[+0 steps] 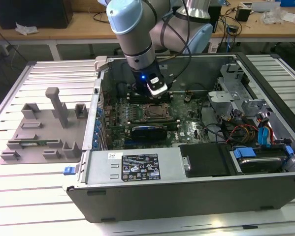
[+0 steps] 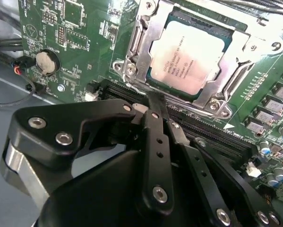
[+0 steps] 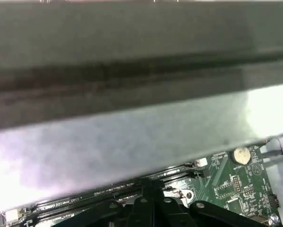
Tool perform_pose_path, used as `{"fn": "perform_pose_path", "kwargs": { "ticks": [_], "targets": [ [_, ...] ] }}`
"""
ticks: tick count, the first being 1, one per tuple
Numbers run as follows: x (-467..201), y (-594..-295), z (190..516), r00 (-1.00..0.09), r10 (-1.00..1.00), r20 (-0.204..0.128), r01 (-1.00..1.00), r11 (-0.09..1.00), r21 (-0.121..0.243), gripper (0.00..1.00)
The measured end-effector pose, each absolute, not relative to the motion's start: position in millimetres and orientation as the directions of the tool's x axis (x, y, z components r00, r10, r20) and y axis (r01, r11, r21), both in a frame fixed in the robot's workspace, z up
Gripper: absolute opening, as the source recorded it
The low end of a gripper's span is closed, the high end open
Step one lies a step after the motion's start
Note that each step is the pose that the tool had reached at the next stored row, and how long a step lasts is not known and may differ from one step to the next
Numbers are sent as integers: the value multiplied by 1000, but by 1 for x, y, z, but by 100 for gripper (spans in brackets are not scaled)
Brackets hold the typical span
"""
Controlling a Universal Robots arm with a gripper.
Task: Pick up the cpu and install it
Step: 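Install the first cpu locking lever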
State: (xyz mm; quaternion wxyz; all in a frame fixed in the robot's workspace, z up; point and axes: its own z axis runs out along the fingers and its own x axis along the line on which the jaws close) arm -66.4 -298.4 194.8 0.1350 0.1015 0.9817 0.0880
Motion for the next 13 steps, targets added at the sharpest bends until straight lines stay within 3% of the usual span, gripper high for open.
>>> {"fn": "perform_pose_path", "kwargs": {
  "ticks": [4,8,11,13],
  "targets": [
    [-66,-298,220,-947,218,-237,180,969,171,11],
    [-65,-300,222,-957,218,-191,195,972,134,11],
    [-63,-300,222,-964,214,-155,203,976,83,11],
    [-61,-300,222,-971,208,-117,206,978,29,11]
  ]
}}
